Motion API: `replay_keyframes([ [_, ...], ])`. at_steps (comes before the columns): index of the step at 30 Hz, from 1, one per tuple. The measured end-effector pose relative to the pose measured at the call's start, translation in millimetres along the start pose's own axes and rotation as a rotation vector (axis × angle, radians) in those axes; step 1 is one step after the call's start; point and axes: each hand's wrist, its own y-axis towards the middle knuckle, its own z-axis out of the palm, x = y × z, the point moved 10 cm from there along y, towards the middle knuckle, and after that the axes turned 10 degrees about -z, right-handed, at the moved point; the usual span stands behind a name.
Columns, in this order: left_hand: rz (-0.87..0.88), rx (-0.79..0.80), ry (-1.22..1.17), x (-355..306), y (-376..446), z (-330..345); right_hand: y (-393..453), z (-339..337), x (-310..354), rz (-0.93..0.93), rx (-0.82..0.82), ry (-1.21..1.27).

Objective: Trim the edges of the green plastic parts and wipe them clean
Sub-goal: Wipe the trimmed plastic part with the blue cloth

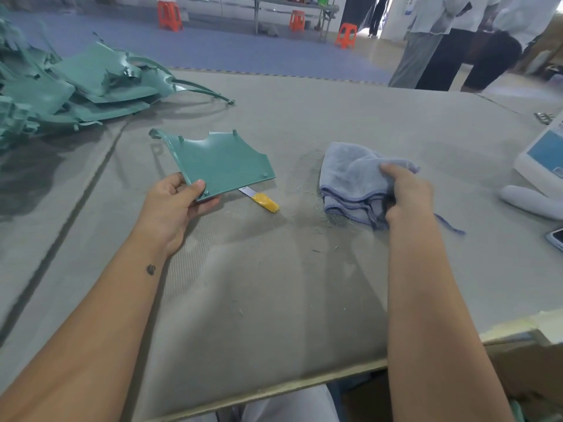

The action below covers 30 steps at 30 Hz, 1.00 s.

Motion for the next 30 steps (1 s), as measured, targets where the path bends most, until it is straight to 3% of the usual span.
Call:
replay_keyframes([
  [5, -0.007, -0.006, -0.005, 0.1, 0.3, -0.8, -3.9, -10.5, 64.3, -0.565, -0.116, -0.866],
  [7, -0.008, -0.009, 0.002, 0.4, 0.3, -0.8, -16.3, -5.1, 81.9, -0.705, -0.137, -0.83],
  [8, -0.005, -0.009, 0.008, 0.1, 0.2, -0.6, -18.2, -3.7, 83.2, -0.706, -0.115, -0.647],
  [10, -0.001, -0.007, 0.014, -0.6, 0.2, -0.4, -19.7, -1.1, 77.5, -0.587, -0.049, -0.162],
  [12, 0.003, -0.005, 0.013, -1.1, -0.2, -0.4, -19.8, 11.1, 53.1, -0.316, 0.02, 0.33],
  [14, 0.003, -0.005, 0.01, -1.2, -0.6, -0.7, -24.2, 24.0, 28.2, -0.096, 0.065, 0.542],
  [16, 0.001, -0.007, 0.011, -1.1, -0.9, -1.0, -29.1, 26.9, 14.3, 0.019, 0.042, 0.51],
  [19, -0.005, -0.006, 0.015, -0.9, -0.9, -0.8, -41.5, 22.1, 6.7, 0.096, 0.041, 0.217],
  [22, -0.012, -0.001, 0.011, -0.4, -0.6, -0.4, -60.2, 29.5, 33.1, -0.211, 0.369, 0.103],
  [24, -0.012, 0.001, 0.011, -0.7, -0.5, -0.2, -74.9, 37.5, 41.7, -0.273, 0.623, 0.129],
  [25, -0.011, 0.001, 0.012, -0.7, -0.4, 0.1, -75.3, 38.9, 47.2, -0.246, 0.625, 0.193],
  [28, -0.015, -0.002, 0.006, -0.2, -0.6, 0.2, -38.6, 38.2, 31.6, 0.023, 0.304, 0.402],
  [30, -0.015, -0.005, 0.006, -0.4, -0.9, 0.2, -17.0, 28.2, 21.3, 0.054, 0.179, 0.132],
])
